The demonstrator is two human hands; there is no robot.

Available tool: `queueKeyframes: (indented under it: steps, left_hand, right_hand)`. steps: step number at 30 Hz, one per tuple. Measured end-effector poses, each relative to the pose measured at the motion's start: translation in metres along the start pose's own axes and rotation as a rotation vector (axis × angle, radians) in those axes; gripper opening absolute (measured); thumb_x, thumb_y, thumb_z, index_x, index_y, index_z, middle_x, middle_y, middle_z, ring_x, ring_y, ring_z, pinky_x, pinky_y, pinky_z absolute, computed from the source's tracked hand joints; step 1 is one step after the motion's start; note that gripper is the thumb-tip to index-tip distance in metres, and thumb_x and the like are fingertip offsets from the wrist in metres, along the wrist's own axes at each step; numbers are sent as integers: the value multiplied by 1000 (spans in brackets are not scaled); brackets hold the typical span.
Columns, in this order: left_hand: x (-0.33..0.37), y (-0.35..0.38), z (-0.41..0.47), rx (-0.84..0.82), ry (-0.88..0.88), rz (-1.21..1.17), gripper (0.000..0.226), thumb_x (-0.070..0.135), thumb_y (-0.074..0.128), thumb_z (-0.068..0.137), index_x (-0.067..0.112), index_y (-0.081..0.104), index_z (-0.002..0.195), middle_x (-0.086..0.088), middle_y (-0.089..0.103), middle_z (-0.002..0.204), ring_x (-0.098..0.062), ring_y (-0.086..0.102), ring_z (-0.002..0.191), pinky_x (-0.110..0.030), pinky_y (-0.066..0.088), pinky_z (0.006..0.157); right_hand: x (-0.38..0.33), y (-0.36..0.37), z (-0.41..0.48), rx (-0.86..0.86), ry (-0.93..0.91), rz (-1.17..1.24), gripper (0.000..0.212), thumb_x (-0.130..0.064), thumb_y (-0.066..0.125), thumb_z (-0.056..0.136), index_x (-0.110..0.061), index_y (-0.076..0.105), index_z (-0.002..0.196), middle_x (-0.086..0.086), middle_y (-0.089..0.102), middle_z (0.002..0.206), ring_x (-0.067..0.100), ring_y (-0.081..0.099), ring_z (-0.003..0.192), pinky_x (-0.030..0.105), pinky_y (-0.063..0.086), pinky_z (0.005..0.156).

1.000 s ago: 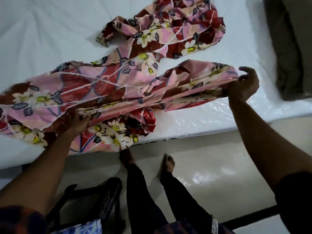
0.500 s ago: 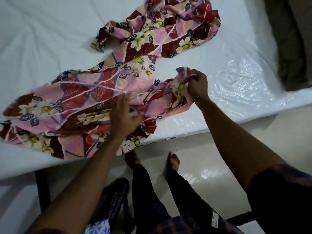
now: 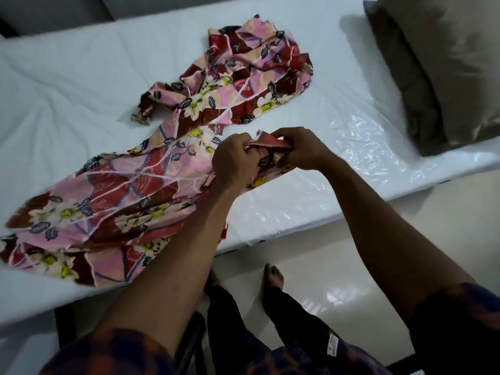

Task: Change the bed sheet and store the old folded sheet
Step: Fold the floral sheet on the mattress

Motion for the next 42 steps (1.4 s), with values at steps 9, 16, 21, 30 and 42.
queueKeyframes:
  steps: [9, 16, 21, 30, 42]
  left_hand:
    - [64, -70, 9, 317, 123, 107, 28, 4, 51, 81, 21, 43, 61, 3, 40, 58, -12, 36, 54, -20, 13, 49]
    - [63, -102, 3, 491, -45, -60, 21, 4, 49, 78, 10, 52, 58, 0, 43, 54, -13, 36, 53, -25, 20, 49]
    - [32, -118, -5, 534, -207, -93, 25, 13, 43, 80, 7, 63, 66, -9, 61, 62, -15, 48, 54, -25, 29, 52]
    - [26, -160, 10, 674, -295, -154, 24, 11, 42, 82, 12, 59, 66, 1, 55, 63, -13, 46, 57, -12, 21, 46]
    - [13, -127, -18, 491, -182, -139, 23, 4, 47, 81, 15, 52, 62, 10, 40, 51, 4, 29, 48, -12, 21, 43]
  right_hand:
    - [33, -12, -42, 635, 231, 421, 39, -14, 71, 78, -31, 68, 112, -10, 64, 77, 0, 62, 68, 19, 47, 62]
    - [50, 80, -45, 582, 649, 1189, 40, -19, 60, 74, -21, 60, 114, 14, 66, 108, 20, 60, 80, 32, 51, 72]
    - [52, 70, -56, 573, 533, 696, 25, -9, 56, 89, -17, 66, 111, -2, 66, 85, 22, 67, 81, 33, 53, 72]
    - [17, -51, -62, 668, 6, 108, 26, -20, 79, 74, -23, 71, 99, -8, 49, 53, 6, 48, 49, 27, 37, 55]
    - [112, -7, -104, 995, 723, 762, 28, -25, 48, 81, -21, 72, 95, -1, 69, 91, 26, 67, 90, 40, 56, 83]
Point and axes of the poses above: each hand's wrist, its own z-axis towards the middle knuckle, its own y-axis out of the palm, x = y × z, the point moved 5 cm from there along z, towards the middle knuckle
